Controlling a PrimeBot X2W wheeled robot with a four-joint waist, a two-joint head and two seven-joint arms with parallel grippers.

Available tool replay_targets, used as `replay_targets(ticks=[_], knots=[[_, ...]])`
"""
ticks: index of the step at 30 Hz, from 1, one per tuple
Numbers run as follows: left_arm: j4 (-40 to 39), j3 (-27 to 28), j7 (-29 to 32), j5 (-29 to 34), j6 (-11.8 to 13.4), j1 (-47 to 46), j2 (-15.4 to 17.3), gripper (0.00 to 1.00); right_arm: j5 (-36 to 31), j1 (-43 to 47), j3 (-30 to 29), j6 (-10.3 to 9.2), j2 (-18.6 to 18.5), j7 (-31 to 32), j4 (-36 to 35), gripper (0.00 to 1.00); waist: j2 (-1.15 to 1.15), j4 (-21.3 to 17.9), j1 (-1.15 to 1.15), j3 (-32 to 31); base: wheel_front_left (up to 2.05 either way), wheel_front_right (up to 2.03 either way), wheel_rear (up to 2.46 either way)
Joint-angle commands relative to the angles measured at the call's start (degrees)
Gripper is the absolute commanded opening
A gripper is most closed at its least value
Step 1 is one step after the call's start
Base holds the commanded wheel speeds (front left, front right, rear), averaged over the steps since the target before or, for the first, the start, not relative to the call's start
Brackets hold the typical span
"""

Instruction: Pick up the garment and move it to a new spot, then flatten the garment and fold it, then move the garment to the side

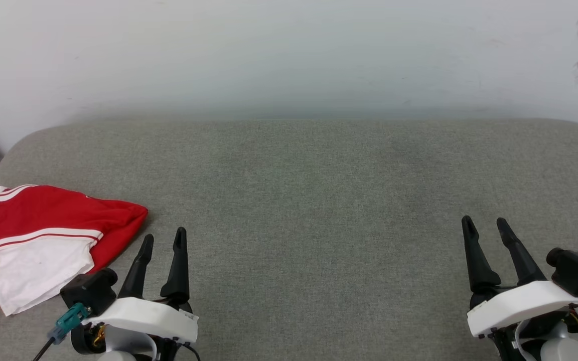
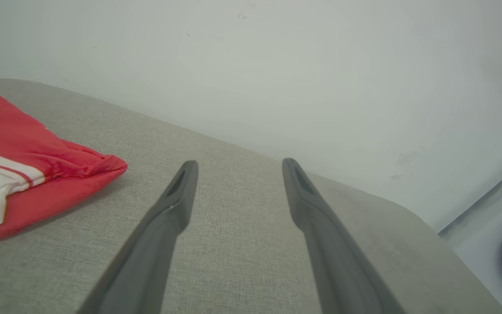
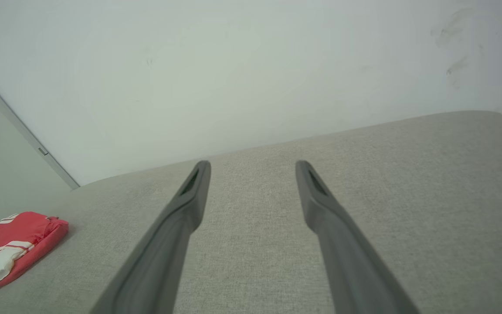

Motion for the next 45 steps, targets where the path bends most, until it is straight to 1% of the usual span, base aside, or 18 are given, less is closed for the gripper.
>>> replay_targets(ticks=[1,12,27,45], knots=[[-0.02,0.13,-0.52,1.83,0.21,-0.79,0.40,1.00,-1.76,-0.14,0.13,0.11,0.12,0.04,-0.84,1.00,0.00,-0.01,0.00,-0.03,0.00,0.00,0.00],[2.18,0.10,-2.00,8.63,0.37,-1.11,0.33,1.00,-8.78,0.46,-0.10,0.12,0.15,0.74,-1.90,1.00,0.00,-0.20,0.00,-0.07,0.00,0.00,0.00],[3.87,-0.19,-3.85,16.31,0.68,-1.56,0.16,1.00,-15.97,0.89,-0.09,0.12,0.18,1.06,-2.65,1.00,0.00,-0.23,0.00,-0.16,0.00,0.00,0.00],[5.54,-0.32,-5.84,22.88,0.90,-1.83,-0.15,1.00,-20.33,1.18,-0.32,0.07,0.20,0.38,-2.94,1.00,0.00,-0.33,0.00,-0.26,0.00,0.00,0.00]])
